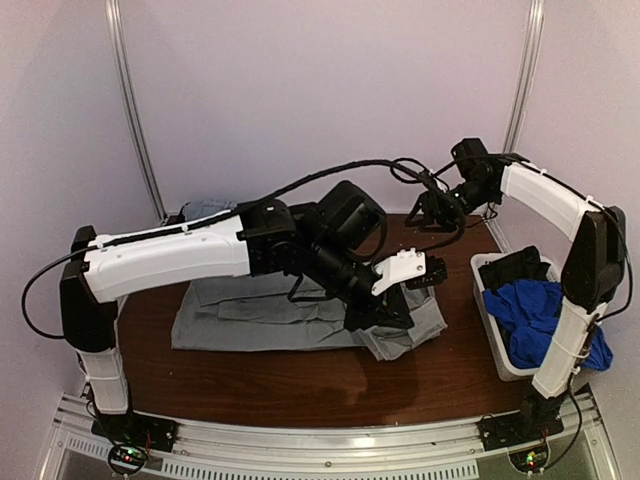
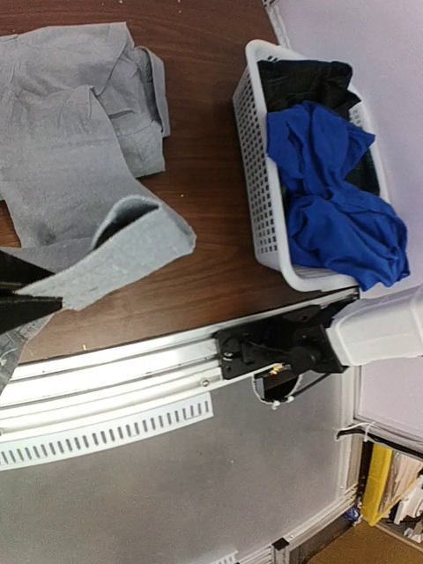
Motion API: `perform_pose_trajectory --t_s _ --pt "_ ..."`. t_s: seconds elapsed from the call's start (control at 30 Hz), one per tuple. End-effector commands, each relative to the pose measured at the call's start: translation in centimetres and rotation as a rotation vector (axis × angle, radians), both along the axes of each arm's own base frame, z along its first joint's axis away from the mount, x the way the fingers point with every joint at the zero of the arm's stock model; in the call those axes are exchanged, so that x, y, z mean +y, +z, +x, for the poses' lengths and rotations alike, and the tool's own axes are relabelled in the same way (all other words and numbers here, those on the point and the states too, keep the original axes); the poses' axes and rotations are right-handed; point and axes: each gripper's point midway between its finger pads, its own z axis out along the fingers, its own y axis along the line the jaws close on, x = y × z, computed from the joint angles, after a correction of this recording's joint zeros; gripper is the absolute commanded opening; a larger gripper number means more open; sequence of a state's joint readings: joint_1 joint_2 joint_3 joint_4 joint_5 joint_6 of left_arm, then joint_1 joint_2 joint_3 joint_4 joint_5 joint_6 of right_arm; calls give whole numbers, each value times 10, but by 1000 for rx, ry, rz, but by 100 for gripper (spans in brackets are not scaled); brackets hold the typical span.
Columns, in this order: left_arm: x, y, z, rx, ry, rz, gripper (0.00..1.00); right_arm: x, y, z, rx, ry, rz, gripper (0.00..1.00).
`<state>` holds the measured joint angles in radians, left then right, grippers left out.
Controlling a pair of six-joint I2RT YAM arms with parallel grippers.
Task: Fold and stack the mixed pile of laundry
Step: Smooth out the rectangle-folded shirt at the center of the board.
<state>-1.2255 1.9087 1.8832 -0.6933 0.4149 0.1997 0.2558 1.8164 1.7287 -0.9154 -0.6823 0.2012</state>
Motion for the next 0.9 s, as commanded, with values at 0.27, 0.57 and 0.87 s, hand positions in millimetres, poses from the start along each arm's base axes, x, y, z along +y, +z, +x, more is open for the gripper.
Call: perform_pose_trajectory --t_s 0.27,0.57,0.87 --pt "4 -31 1 -63 16 81 0 72 -56 -69 166 268 -21 38" --pt "-9 15 14 -127 67 -47 0 114 -105 -77 228 378 -187 28" --pt "-14 5 15 -116 71 -44 0 83 -176 -96 321 387 -427 17"
